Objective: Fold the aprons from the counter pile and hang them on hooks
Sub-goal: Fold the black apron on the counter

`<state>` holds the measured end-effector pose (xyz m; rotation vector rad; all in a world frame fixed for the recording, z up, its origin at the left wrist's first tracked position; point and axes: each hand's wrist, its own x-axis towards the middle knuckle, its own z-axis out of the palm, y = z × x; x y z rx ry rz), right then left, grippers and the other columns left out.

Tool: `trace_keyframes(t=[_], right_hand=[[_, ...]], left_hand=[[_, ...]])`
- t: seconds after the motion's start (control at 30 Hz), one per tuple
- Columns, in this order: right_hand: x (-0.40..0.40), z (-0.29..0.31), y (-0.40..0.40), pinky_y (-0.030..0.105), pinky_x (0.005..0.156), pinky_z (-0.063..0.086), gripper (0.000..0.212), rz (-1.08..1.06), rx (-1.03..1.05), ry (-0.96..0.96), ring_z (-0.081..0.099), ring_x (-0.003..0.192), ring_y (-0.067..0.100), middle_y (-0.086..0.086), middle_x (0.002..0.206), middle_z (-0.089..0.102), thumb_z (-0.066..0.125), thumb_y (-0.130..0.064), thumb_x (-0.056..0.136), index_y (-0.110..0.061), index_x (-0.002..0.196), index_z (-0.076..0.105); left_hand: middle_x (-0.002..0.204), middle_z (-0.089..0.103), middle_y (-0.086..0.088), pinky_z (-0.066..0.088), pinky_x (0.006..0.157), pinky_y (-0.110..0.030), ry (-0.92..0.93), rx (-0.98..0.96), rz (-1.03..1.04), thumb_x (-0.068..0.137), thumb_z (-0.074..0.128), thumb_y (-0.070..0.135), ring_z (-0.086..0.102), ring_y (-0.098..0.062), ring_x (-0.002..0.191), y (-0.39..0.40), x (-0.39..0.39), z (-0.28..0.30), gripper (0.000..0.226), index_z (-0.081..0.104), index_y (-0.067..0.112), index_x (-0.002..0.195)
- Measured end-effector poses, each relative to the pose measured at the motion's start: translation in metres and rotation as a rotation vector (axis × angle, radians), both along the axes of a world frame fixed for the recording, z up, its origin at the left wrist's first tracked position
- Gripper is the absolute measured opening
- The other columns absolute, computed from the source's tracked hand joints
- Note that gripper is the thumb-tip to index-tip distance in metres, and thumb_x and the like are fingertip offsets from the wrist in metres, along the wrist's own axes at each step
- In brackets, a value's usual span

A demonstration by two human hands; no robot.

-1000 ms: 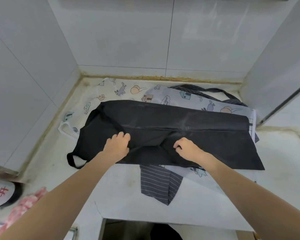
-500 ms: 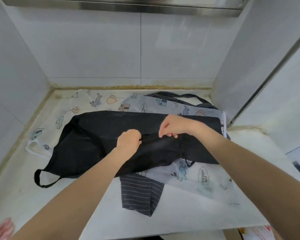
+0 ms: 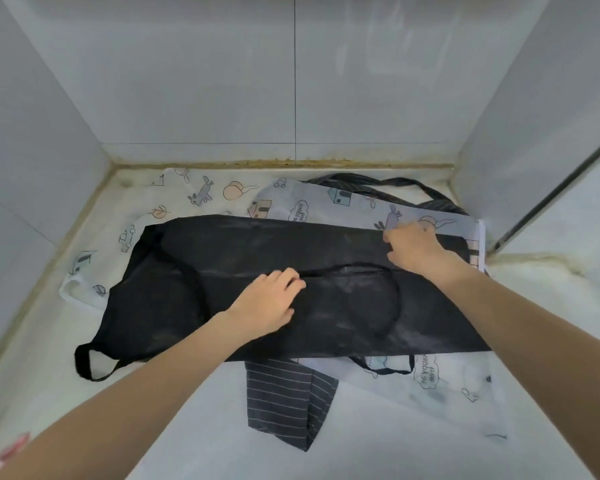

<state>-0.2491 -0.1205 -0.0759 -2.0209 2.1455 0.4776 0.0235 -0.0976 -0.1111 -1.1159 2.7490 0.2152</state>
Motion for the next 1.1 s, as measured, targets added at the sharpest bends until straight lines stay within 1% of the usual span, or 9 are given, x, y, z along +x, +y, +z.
trace_keyframes(t=[0.1,0.17,0.33,0.53,0.67,0.77,0.87,0.93,1.1], right_hand=[[-0.006,0.003,0.011,0.037,0.097,0.042,0.041,0.023,0.227,-0.198,0.049,0.115,0.026,0.008,0.129,0.05,0.056,-0.03,0.092,-0.013,0.129,0.05],[-0.002,0.003,0.028,0.035,0.101,0.04,0.057,0.044,0.421,-0.243,0.046,0.12,0.023,0.005,0.134,0.046,0.061,-0.04,0.088,-0.016,0.136,0.042],[0.005,-0.028,0.08,0.04,0.099,0.042,0.094,0.101,0.589,-0.008,0.036,0.129,0.03,0.007,0.151,0.015,0.068,-0.041,0.08,-0.02,0.15,0.009],[0.018,-0.057,0.108,0.042,0.103,0.039,0.081,0.044,0.371,0.096,0.024,0.135,0.035,0.007,0.156,0.0,0.055,-0.019,0.089,-0.019,0.151,0.003],[0.012,-0.052,0.108,0.04,0.104,0.037,0.061,0.012,0.297,0.063,0.037,0.13,0.028,0.004,0.154,0.021,0.042,-0.001,0.092,-0.016,0.147,0.023],[0.004,-0.034,0.093,0.032,0.096,0.043,0.052,-0.066,0.297,-0.089,0.05,0.122,0.027,0.008,0.142,0.044,0.036,0.001,0.092,-0.016,0.141,0.041],[0.002,-0.012,0.068,0.028,0.079,0.038,0.043,-0.053,0.356,-0.195,0.051,0.111,0.027,0.014,0.135,0.048,0.033,-0.001,0.093,-0.006,0.133,0.047],[0.001,0.003,0.044,0.03,0.082,0.042,0.041,-0.047,0.349,-0.165,0.053,0.108,0.027,0.016,0.131,0.051,0.033,0.0,0.092,-0.003,0.131,0.048],[-0.004,0.086,-0.03,0.037,0.09,0.045,0.037,-0.145,-0.25,-0.208,0.056,0.108,0.034,0.02,0.122,0.057,0.037,0.001,0.092,-0.002,0.123,0.057]], left_hand=[[0.157,-0.002,-0.001,0.026,0.112,-0.044,-0.197,0.411,0.03,0.088,0.056,0.049,0.013,-0.028,0.141,0.014,-0.003,-0.012,0.085,0.007,0.019,0.151],[0.157,-0.013,-0.004,0.018,0.114,-0.05,-0.319,0.383,0.024,0.087,0.056,0.052,0.0,-0.033,0.143,0.013,-0.003,-0.017,0.092,-0.001,0.019,0.151],[0.158,-0.01,-0.008,0.024,0.112,-0.049,-0.367,0.293,-0.024,0.09,0.055,0.045,0.004,-0.036,0.142,0.011,-0.008,-0.015,0.087,0.002,0.013,0.15],[0.158,0.012,-0.005,0.032,0.112,-0.039,-0.301,0.296,0.044,0.099,0.042,0.021,0.02,-0.027,0.142,0.013,0.012,-0.018,0.054,0.023,0.009,0.148],[0.117,0.063,-0.008,0.048,0.086,-0.03,-0.204,0.334,0.175,0.097,0.038,0.01,0.061,-0.024,0.099,-0.008,0.035,0.002,0.033,0.061,0.013,0.119],[0.123,0.061,-0.006,0.044,0.092,-0.027,-0.119,0.305,0.251,0.099,0.04,0.01,0.059,-0.022,0.106,-0.031,0.048,0.034,0.035,0.058,0.015,0.127],[0.133,0.054,-0.007,0.039,0.1,-0.031,-0.076,0.255,0.296,0.098,0.038,0.006,0.051,-0.024,0.118,-0.052,0.053,0.06,0.038,0.056,0.015,0.129],[0.137,0.05,-0.007,0.037,0.102,-0.032,-0.094,0.214,0.328,0.097,0.036,0.004,0.048,-0.025,0.122,-0.065,0.054,0.072,0.041,0.054,0.014,0.132],[0.125,0.058,-0.014,0.045,0.088,-0.036,0.085,-0.023,0.522,0.095,0.035,0.003,0.055,-0.03,0.109,-0.107,0.045,0.115,0.039,0.057,0.013,0.126]])
